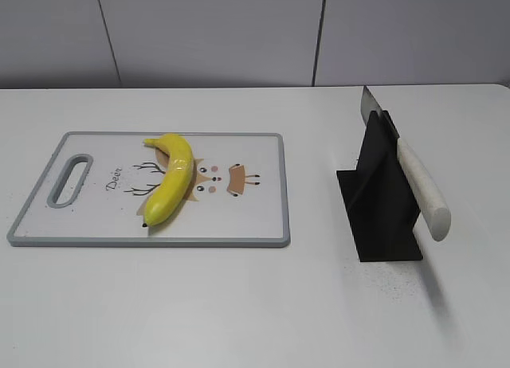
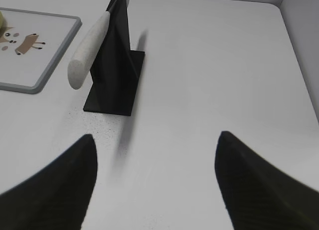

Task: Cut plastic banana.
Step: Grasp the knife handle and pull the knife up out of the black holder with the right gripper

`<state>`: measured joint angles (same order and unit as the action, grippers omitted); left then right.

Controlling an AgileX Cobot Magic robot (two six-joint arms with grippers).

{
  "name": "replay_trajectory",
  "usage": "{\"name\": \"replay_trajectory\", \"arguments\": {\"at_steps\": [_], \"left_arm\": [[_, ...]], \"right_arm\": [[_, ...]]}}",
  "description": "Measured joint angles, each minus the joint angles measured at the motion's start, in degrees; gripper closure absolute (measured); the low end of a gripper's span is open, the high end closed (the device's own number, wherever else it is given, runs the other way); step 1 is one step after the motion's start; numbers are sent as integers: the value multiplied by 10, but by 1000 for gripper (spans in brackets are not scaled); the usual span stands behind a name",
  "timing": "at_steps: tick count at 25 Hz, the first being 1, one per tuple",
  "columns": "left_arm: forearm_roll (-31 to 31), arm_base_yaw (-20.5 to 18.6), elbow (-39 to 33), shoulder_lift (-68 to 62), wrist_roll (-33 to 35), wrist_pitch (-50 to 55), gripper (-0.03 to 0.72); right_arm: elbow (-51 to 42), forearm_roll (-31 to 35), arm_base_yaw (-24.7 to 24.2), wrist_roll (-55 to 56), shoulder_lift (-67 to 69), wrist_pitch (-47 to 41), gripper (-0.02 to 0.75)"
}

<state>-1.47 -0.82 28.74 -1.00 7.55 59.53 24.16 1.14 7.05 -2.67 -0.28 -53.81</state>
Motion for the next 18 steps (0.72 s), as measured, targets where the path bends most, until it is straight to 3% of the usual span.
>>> {"name": "replay_trajectory", "arguments": {"at_steps": [18], "left_arm": [[0,0,0,0,0,0,104]], "right_arm": [[0,0,0,0,0,0,164]]}}
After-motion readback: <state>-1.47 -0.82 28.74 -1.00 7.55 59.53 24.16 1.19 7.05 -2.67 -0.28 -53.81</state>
